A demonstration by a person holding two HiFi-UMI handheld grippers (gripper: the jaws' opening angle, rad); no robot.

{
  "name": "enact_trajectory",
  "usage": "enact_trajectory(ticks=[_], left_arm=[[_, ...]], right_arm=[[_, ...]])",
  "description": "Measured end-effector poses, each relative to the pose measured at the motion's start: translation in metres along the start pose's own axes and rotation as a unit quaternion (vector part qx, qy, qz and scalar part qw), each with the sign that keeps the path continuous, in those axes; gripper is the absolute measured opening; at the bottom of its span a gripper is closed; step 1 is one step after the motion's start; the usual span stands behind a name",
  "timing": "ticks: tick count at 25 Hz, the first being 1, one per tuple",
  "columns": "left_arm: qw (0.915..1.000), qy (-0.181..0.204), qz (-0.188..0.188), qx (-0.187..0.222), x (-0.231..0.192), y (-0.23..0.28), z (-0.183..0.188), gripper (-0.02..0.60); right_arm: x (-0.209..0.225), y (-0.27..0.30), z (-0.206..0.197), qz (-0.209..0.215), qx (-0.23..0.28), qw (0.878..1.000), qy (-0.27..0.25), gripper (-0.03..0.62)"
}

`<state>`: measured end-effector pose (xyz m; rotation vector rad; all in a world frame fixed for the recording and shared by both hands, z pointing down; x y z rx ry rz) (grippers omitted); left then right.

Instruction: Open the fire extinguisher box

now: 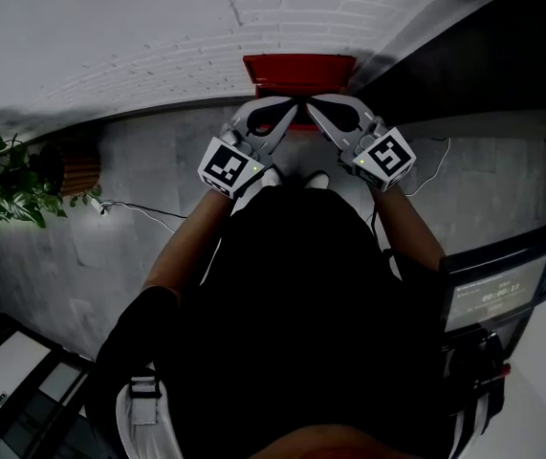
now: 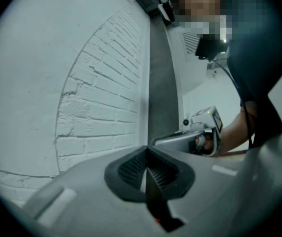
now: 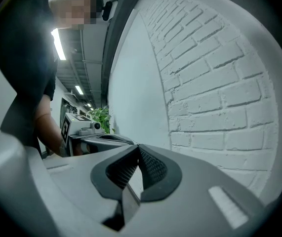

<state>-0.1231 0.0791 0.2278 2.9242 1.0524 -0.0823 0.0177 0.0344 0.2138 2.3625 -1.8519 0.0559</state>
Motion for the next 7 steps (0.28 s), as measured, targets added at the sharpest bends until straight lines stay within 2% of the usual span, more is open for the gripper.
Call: enact_trajectory(ticks=[7], left_arm=[[1.0, -0.001, -0.005, 0.0, 0.004, 0.0056, 0.0, 0.002]], right_arm=[[0.0025, -0.0034, 0.0015, 0.0, 0.012, 1.0, -0.005, 0.011]])
Point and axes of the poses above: the fingertips, and each gripper's own axes: y forward along the fingers, x to its right, z out of its top, the point moved 8 cm from there along -y, backward along the fingers, and after that the axes turned 1 degree about -y, right-handed, at the moved point
